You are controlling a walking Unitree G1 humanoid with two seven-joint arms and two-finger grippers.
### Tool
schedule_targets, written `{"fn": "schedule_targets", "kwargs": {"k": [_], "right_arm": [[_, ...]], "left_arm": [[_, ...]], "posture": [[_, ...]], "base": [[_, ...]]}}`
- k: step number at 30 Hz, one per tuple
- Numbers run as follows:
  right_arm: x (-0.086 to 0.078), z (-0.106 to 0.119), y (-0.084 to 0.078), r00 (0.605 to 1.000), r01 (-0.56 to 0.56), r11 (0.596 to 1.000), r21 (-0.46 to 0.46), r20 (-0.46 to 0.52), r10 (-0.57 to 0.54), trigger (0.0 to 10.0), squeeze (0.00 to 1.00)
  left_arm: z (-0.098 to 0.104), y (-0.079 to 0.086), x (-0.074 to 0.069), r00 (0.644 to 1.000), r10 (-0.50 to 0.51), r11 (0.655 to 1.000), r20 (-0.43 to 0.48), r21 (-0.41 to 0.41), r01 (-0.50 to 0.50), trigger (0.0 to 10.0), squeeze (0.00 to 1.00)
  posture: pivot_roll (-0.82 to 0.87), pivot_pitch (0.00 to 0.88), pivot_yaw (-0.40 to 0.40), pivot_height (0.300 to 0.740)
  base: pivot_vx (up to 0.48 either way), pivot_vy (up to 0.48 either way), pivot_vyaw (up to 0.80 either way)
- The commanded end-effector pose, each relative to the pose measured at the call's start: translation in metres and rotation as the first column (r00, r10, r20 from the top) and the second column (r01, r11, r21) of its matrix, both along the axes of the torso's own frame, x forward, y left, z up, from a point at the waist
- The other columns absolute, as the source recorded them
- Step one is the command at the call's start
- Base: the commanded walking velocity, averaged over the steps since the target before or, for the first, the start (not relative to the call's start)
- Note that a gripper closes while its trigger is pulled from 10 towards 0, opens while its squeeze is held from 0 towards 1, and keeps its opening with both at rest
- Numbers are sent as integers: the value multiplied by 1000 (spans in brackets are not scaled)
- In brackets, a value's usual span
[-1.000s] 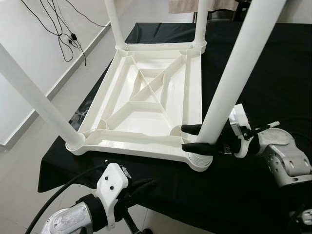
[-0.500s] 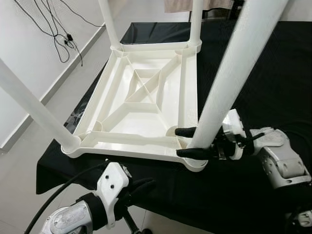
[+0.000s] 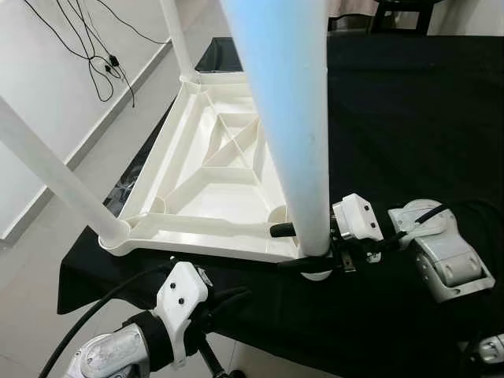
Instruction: Building children table
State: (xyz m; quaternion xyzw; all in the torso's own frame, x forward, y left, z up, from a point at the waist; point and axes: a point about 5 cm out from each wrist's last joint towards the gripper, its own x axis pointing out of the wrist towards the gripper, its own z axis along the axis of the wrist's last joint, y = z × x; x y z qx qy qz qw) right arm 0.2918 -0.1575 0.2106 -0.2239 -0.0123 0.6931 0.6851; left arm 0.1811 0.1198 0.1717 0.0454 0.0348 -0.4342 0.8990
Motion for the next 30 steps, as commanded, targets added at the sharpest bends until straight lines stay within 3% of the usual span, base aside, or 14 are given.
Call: {"fn": "schedule_targets", "kwargs": {"k": [1,4,10,20,25,30], "right_arm": [[-6,-39,5,971,20,999,-26,-236,-26,10000,0],[2,-37,8,957,117,992,47,-273,-100,10000,0],[4,-39,11,942,171,980,100,-307,-133,10000,0],[1,-47,17,921,250,960,126,-339,-195,10000,0],[4,-56,20,871,392,908,146,-376,-315,10000,0],[5,-57,19,842,464,870,164,-387,-376,10000,0]], "left_arm": [[-3,2,-3,1000,-4,1000,-20,15,4,10000,0],[-3,1,-4,1000,-5,1000,-23,12,6,10000,0],[-4,0,-4,1000,-7,1000,-25,10,7,10000,0],[-5,-1,-5,1000,-10,1000,-27,9,11,10000,0],[-4,-1,-4,1000,-13,1000,-28,8,13,10000,0],[-3,0,-4,999,-14,1000,-29,7,14,10000,0]], "posture": [[93,251,100,740],[90,250,99,740],[87,246,97,740],[86,244,98,740],[85,253,101,740],[79,257,99,740]], "base": [[0,0,0],[0,0,0],[0,0,0],[0,0,0],[0,0,0],[0,0,0]]}}
